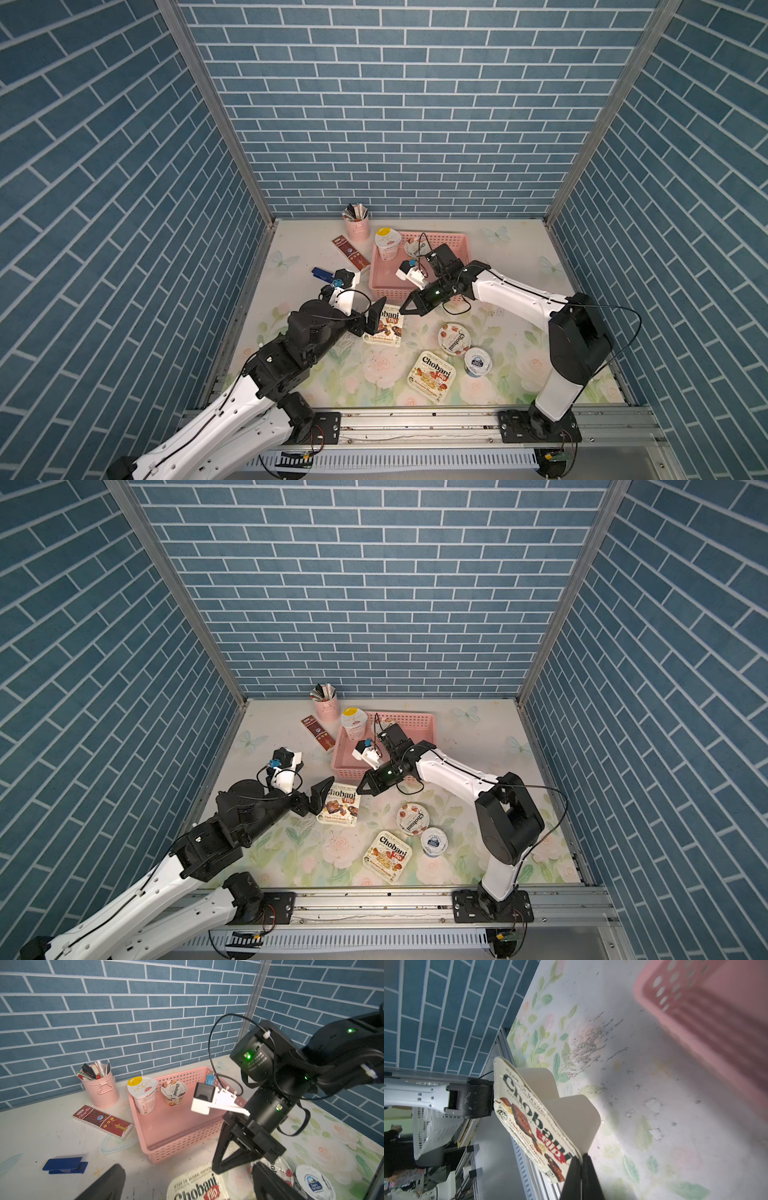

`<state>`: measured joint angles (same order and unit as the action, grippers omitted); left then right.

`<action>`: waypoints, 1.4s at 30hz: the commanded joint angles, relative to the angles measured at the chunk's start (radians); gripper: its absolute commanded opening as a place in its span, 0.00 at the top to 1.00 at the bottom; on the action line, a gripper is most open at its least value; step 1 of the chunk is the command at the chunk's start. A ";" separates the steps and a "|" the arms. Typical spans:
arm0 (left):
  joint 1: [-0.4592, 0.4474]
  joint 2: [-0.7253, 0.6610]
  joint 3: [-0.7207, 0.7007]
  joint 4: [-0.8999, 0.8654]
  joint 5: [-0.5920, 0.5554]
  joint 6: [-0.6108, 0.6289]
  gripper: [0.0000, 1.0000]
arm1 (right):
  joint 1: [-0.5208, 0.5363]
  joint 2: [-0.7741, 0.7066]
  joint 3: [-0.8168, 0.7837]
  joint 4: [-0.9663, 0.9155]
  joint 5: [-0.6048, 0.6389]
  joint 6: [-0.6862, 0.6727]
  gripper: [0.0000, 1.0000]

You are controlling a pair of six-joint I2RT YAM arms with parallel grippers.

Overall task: Put the yogurt in the basket
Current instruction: Pick up the yogurt from the center of the board, then place the yogurt in the basket.

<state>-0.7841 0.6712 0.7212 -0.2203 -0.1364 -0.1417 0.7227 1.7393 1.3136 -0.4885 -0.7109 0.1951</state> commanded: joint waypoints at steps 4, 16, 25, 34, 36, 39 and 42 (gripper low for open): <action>-0.005 -0.002 -0.003 0.039 0.062 0.064 0.00 | -0.110 -0.063 0.031 0.003 0.050 0.054 1.00; -0.004 0.042 -0.013 0.077 0.121 0.123 0.00 | -0.303 -0.073 -0.016 0.206 0.140 0.278 1.00; -0.004 0.082 -0.007 0.098 0.145 0.157 0.00 | -0.331 -0.080 -0.042 0.316 0.273 0.461 1.00; -0.004 0.097 0.003 0.097 0.162 0.169 0.00 | -0.390 -0.080 -0.100 0.414 0.383 0.636 1.00; -0.004 0.095 0.003 0.096 0.168 0.168 0.00 | -0.407 -0.073 -0.119 0.438 0.395 0.675 1.00; -0.004 0.092 0.002 0.096 0.169 0.168 0.00 | -0.420 -0.057 -0.126 0.448 0.407 0.702 1.00; -0.004 0.089 0.002 0.088 0.168 0.170 0.00 | -0.428 -0.042 -0.138 0.471 0.412 0.732 1.00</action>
<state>-0.7841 0.7685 0.7212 -0.1432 0.0231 0.0162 0.2974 1.6852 1.1870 -0.0753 -0.3260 0.8581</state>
